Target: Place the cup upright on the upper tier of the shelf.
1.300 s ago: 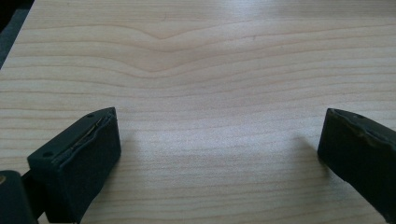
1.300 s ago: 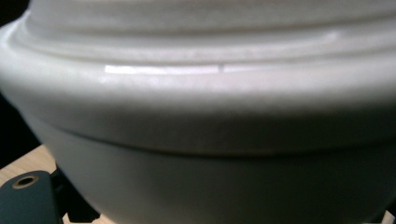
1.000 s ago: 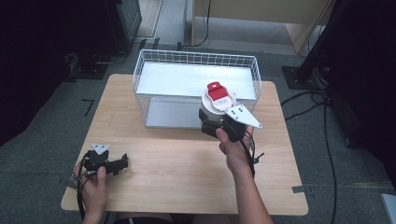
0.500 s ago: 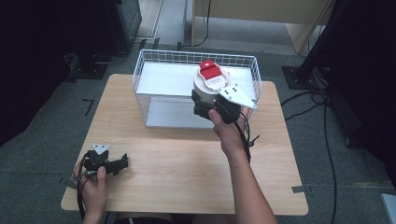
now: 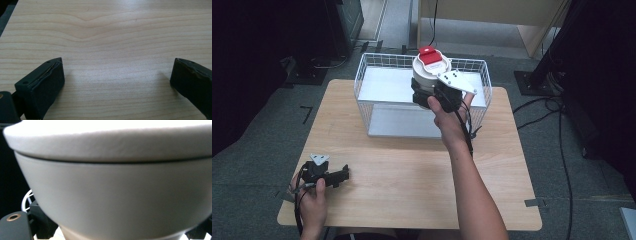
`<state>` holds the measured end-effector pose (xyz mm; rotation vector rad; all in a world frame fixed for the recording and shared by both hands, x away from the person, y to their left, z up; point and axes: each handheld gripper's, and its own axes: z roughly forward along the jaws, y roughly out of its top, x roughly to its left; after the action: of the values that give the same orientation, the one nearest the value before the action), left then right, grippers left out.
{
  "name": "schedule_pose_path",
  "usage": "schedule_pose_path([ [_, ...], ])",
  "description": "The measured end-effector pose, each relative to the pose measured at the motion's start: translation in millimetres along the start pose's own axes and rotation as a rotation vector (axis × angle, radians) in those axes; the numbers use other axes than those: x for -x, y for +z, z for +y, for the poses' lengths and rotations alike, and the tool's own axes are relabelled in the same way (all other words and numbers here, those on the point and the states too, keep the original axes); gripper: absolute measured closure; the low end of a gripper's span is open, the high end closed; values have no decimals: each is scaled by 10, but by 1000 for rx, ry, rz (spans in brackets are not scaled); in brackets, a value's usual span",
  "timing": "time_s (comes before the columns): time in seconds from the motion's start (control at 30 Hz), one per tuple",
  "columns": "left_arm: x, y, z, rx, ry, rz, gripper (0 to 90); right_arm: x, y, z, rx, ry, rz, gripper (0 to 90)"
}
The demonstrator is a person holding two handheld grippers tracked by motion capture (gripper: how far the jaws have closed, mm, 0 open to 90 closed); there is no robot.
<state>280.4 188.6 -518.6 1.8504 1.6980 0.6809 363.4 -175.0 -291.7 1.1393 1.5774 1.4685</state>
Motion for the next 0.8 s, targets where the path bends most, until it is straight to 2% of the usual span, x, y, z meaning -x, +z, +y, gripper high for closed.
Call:
schedule_pose_path([
  [0.1,0,0,0,0,0,0,0,9,69,27,-1,-6,-8,95],
  [0.43,2,2,-1,3,-2,0,0,90,435,68,7,27,-53,95],
  [0.57,3,5,1,5,-5,1,0,114,506,60,4,32,-62,95],
  [0.8,4,7,2,6,-6,1,0,146,691,-7,-31,8,-106,95],
])
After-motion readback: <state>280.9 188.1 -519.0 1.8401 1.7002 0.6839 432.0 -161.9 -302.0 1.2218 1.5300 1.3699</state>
